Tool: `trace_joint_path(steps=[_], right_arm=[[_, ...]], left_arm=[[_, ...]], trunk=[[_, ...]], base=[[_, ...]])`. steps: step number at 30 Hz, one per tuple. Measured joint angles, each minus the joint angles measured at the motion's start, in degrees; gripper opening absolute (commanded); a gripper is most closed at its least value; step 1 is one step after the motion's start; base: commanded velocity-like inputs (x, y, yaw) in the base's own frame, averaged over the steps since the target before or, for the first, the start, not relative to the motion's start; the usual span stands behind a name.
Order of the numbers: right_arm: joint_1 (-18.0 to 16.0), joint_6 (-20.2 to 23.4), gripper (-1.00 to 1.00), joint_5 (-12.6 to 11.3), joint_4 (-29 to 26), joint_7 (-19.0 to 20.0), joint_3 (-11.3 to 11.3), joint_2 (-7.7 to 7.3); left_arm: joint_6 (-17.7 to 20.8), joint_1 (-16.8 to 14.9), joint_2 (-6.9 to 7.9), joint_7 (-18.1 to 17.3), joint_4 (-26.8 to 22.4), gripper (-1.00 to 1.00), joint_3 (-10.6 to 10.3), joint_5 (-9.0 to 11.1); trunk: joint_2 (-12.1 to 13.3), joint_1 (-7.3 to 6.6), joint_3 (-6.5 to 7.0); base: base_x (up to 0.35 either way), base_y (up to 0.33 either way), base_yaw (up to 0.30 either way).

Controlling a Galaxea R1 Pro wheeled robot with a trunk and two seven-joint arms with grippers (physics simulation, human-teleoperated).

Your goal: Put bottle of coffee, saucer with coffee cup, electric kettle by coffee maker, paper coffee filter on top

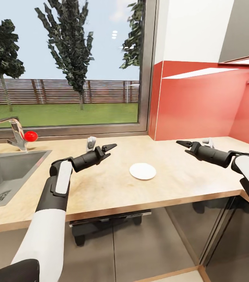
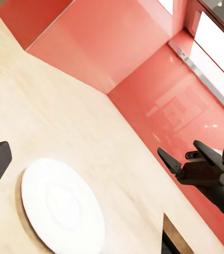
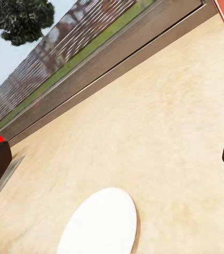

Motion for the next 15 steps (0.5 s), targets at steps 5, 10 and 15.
trace_joint_path(steps=[5, 10, 15], right_arm=[[0.00, 0.00, 1.00, 0.00, 0.00, 0.00, 0.00, 0.00], [-0.21, 0.45, 1.00, -0.23, 0.41, -0.69, 0.07, 0.23], [-0.31, 0.92, 1.00, -1.65, 0.75, -2.14, 0.24, 0.50]], left_arm=[[0.00, 0.00, 0.00, 0.00, 0.00, 1.00, 0.00, 0.00], [0.02, 0.21, 0.00, 0.58, 0.33, 1.00, -0.14, 0.25], [0.05, 0.14, 0.00, 2.19, 1.94, 1.00, -0.19, 1.73]], trunk=[[0.00, 0.00, 0.00], [0.00, 0.00, 0.00], [0.00, 0.00, 0.00]], base=[[0.000, 0.000, 0.000], [0.000, 0.000, 0.000], [0.000, 0.000, 0.000]])
